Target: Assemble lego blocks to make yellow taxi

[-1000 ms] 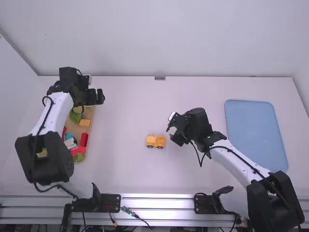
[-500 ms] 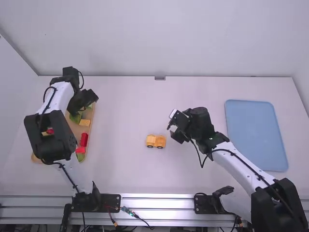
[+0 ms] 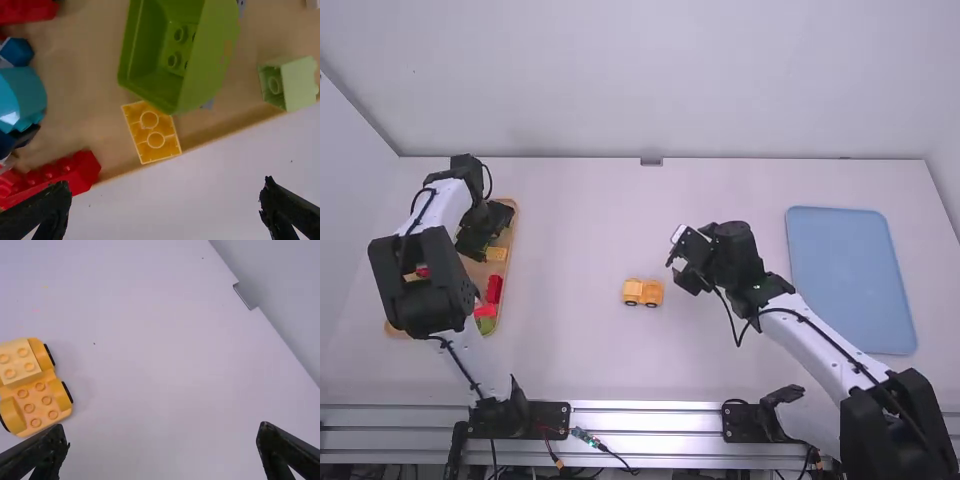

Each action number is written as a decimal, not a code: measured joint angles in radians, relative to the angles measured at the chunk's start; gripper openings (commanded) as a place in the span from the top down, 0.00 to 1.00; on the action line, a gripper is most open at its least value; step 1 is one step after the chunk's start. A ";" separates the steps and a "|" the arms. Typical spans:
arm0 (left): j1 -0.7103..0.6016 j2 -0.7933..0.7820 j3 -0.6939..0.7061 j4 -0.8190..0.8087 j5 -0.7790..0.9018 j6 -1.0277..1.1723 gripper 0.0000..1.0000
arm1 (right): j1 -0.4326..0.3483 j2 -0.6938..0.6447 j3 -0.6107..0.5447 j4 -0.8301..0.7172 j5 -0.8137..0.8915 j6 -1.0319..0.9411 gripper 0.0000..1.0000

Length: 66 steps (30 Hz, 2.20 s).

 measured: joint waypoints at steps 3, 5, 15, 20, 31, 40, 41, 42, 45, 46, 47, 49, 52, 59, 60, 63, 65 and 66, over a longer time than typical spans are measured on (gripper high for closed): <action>0.000 0.000 -0.040 0.059 0.000 -0.011 0.05 | 0.000 0.000 0.000 -0.001 0.000 0.000 0.00; 0.000 0.000 -0.063 0.089 0.000 -0.018 0.05 | 0.000 0.000 0.000 -0.001 0.000 0.001 0.00; 0.000 0.000 -0.139 0.188 0.000 -0.054 0.13 | 0.000 0.000 0.000 0.000 -0.001 0.002 0.00; 0.000 0.000 -0.187 0.245 0.000 -0.078 0.16 | 0.000 0.000 0.000 0.000 0.000 0.000 0.01; 0.000 0.000 -0.236 0.299 0.000 -0.090 0.26 | 0.000 0.000 0.000 0.000 -0.001 0.001 0.00; 0.000 0.000 -0.247 0.303 -0.032 -0.117 0.45 | 0.000 0.000 0.000 0.000 -0.001 0.001 0.00; 0.000 0.000 -0.249 0.303 -0.034 -0.122 0.48 | 0.000 0.000 0.000 0.000 -0.001 0.002 0.00; 0.000 0.000 -0.254 0.307 -0.035 -0.126 0.49 | 0.000 0.000 0.000 0.000 0.000 0.001 0.00; 0.000 0.000 -0.266 0.306 -0.042 -0.131 0.53 | 0.000 0.000 0.000 0.000 0.000 0.001 0.00; 0.000 0.000 -0.266 0.306 -0.042 -0.131 0.52 | 0.000 0.000 0.000 0.000 -0.001 0.002 0.00; 0.000 0.000 -0.266 0.306 -0.045 -0.131 0.53 | 0.000 0.000 0.000 0.000 0.000 0.001 0.00; 0.000 0.000 -0.266 0.307 -0.049 -0.132 0.59 | 0.000 0.000 0.000 -0.001 -0.001 0.001 0.00; 0.000 0.000 -0.266 0.309 -0.050 -0.133 0.66 | 0.000 0.000 0.000 -0.001 -0.001 0.001 0.00; 0.000 0.000 -0.266 0.310 -0.055 -0.134 0.77 | 0.000 0.000 0.000 -0.002 0.000 0.001 0.00; 0.000 0.000 -0.266 0.311 -0.058 -0.134 0.78 | 0.000 0.000 0.000 -0.002 -0.001 0.001 0.00; 0.000 0.000 -0.266 0.309 -0.068 -0.134 0.83 | 0.000 0.000 0.000 -0.002 -0.001 0.001 0.00; 0.000 0.000 -0.266 0.310 -0.072 -0.131 0.87 | 0.000 0.000 0.000 -0.002 0.000 0.001 0.00; 0.000 0.000 -0.266 0.310 -0.074 -0.128 0.87 | 0.000 0.000 0.000 -0.002 0.000 0.001 0.00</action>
